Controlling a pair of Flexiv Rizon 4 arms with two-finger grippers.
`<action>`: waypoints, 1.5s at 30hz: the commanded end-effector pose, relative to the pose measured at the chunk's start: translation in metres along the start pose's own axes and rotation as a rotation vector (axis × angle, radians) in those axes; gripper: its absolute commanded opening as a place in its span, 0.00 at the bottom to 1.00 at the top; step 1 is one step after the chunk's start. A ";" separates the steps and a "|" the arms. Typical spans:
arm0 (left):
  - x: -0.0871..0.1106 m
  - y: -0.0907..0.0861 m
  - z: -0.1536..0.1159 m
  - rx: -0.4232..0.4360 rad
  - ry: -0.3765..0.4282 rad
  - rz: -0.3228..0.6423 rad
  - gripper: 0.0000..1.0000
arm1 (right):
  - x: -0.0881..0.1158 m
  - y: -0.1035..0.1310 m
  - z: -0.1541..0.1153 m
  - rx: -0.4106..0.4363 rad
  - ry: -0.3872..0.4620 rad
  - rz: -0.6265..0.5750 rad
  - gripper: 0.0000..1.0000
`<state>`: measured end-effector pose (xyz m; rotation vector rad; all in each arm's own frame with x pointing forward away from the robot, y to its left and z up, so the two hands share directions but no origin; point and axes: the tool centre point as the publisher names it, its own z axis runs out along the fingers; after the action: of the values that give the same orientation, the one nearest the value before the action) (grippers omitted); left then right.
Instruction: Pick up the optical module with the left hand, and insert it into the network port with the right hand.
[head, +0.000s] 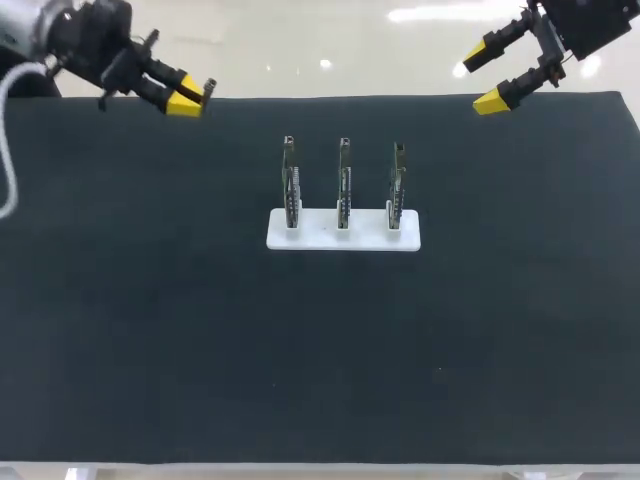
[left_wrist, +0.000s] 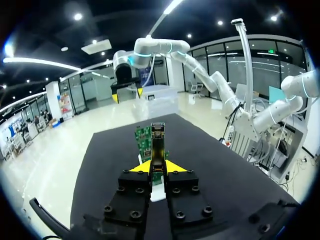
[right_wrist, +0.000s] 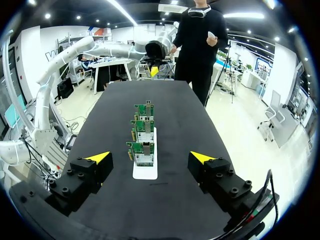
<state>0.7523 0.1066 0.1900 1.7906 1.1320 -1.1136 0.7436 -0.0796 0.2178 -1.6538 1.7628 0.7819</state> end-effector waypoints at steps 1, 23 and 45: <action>0.002 -0.008 0.026 -0.274 -0.070 -0.017 0.00 | 0.000 0.000 0.000 0.001 -0.001 -0.001 1.00; -0.057 -0.014 0.113 -0.648 -0.170 -0.076 0.00 | 0.000 0.000 0.000 0.001 -0.001 -0.001 1.00; -0.076 0.003 0.138 -0.744 -0.201 -0.184 0.00 | 0.000 0.000 0.000 0.001 -0.001 -0.001 1.00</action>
<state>0.7008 -0.0360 0.2121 1.3386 1.2256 -1.1271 0.7436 -0.0796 0.2178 -1.6538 1.7627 0.7820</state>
